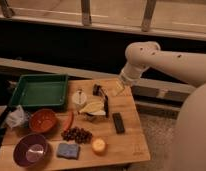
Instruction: Place sponge in tray
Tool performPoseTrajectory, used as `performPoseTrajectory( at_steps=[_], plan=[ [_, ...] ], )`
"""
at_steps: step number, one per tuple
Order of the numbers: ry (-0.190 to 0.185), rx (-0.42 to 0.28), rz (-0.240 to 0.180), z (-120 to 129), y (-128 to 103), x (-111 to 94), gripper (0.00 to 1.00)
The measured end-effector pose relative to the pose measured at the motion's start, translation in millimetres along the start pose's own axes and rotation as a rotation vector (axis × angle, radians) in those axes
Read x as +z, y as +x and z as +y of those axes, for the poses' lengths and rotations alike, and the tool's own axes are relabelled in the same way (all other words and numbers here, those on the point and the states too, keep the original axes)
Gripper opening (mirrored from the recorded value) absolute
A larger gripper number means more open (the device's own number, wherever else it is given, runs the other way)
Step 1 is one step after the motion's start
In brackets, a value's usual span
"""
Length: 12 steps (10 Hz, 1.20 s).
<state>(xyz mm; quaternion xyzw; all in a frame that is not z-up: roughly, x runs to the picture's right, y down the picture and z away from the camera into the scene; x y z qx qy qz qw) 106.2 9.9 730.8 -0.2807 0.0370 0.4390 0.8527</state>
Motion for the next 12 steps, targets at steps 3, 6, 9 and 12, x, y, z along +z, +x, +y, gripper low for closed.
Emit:
performPoseTrajectory(
  at_steps=[3, 6, 9, 12],
  plan=[
    [0.016, -0.163, 0.032, 62, -5, 16, 0.75],
    [-0.023, -0.344, 0.078, 122, -5, 41, 0.75],
    [-0.039, -0.368, 0.087, 130, -3, 44, 0.75],
    [-0.049, -0.364, 0.079, 131, -4, 47, 0.75]
  ],
)
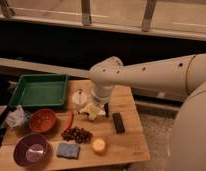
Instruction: Place sponge in tray
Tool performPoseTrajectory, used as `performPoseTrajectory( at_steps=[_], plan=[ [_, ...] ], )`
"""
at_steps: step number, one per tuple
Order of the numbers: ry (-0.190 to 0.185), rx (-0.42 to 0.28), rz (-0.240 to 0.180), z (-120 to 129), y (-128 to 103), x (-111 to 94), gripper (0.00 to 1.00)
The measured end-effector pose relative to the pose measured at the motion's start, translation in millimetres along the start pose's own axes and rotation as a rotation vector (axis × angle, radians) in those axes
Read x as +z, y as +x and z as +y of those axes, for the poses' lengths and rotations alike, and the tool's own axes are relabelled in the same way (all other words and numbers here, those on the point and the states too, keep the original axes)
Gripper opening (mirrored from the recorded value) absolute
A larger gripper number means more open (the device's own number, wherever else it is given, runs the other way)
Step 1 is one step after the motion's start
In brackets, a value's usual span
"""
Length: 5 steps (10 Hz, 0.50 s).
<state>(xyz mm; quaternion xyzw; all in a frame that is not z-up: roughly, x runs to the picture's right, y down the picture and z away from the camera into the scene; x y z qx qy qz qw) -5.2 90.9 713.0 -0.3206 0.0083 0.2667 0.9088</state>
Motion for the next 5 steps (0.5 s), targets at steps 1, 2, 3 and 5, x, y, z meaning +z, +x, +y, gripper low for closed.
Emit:
performPoseTrajectory(
  at_steps=[1, 2, 3, 5],
  plan=[
    [-0.018, -0.005, -0.005, 4, -6, 9, 0.75],
    [-0.039, -0.025, -0.01, 11, -15, 18, 0.75],
    [-0.059, -0.05, -0.016, 19, -22, 24, 0.75],
    [-0.135, -0.146, -0.05, 46, -37, 37, 0.75]
  ],
)
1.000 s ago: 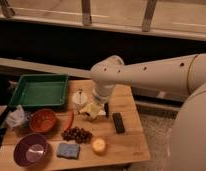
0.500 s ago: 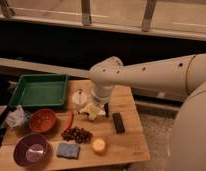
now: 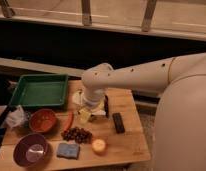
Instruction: Place sponge in tray
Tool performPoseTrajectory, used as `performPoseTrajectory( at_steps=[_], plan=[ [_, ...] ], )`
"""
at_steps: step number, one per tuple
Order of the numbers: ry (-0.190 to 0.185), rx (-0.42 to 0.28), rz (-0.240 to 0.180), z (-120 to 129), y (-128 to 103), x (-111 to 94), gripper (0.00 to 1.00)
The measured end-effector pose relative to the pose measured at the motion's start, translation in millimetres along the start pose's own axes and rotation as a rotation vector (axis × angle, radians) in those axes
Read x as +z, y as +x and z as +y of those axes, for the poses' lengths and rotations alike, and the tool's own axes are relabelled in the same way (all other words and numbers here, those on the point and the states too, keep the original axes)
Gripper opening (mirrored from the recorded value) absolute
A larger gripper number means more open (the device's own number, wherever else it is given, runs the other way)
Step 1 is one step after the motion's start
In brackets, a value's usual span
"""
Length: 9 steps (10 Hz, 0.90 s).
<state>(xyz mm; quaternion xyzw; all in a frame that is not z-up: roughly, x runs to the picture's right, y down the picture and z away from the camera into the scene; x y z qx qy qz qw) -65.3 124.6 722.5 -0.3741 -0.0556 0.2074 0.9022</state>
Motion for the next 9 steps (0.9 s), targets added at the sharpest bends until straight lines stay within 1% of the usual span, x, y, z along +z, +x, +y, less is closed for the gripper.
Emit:
performPoseTrajectory(
  at_steps=[1, 2, 4, 5, 6, 7, 8, 9],
  plan=[
    [-0.024, -0.035, -0.011, 8, -5, 4, 0.75],
    [-0.06, -0.083, -0.025, 17, -11, 11, 0.75],
    [-0.112, -0.132, -0.033, 29, -19, 22, 0.75],
    [-0.148, -0.161, -0.039, 40, -23, 30, 0.75],
    [-0.176, -0.189, -0.036, 51, -28, 37, 0.75],
    [-0.215, -0.234, -0.033, 64, -33, 43, 0.75],
    [-0.231, -0.253, -0.033, 69, -35, 45, 0.75],
    [-0.232, -0.253, -0.032, 69, -34, 45, 0.75]
  ],
)
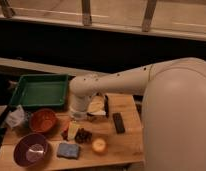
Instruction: Place sponge in tray
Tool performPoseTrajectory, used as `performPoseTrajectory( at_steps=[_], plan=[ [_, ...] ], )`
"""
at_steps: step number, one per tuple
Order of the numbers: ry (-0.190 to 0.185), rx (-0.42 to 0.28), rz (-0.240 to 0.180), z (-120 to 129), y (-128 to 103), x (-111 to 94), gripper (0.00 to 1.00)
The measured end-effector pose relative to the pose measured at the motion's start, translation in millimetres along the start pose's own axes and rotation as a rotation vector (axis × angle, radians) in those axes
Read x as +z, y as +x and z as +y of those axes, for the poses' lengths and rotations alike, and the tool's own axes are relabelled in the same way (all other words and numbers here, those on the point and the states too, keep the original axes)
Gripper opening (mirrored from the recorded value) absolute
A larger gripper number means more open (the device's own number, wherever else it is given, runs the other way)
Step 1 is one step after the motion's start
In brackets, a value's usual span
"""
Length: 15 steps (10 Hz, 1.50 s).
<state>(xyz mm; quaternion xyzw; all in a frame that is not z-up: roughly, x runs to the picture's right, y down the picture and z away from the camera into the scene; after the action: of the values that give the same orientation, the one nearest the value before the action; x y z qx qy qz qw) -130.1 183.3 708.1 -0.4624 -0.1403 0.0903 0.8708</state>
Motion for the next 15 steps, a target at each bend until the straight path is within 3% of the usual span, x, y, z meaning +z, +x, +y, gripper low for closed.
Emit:
performPoseTrajectory(
  at_steps=[4, 6, 9, 12, 15],
  plan=[
    [0.003, -0.006, 0.003, 0, 0, 0, 0.75],
    [0.005, -0.047, 0.069, 1, -16, 6, 0.75],
    [-0.016, -0.081, 0.106, 12, -29, 17, 0.75],
    [-0.052, -0.126, 0.129, 33, -37, 36, 0.75],
    [-0.094, -0.186, 0.158, 57, -37, 74, 0.75]
  ],
)
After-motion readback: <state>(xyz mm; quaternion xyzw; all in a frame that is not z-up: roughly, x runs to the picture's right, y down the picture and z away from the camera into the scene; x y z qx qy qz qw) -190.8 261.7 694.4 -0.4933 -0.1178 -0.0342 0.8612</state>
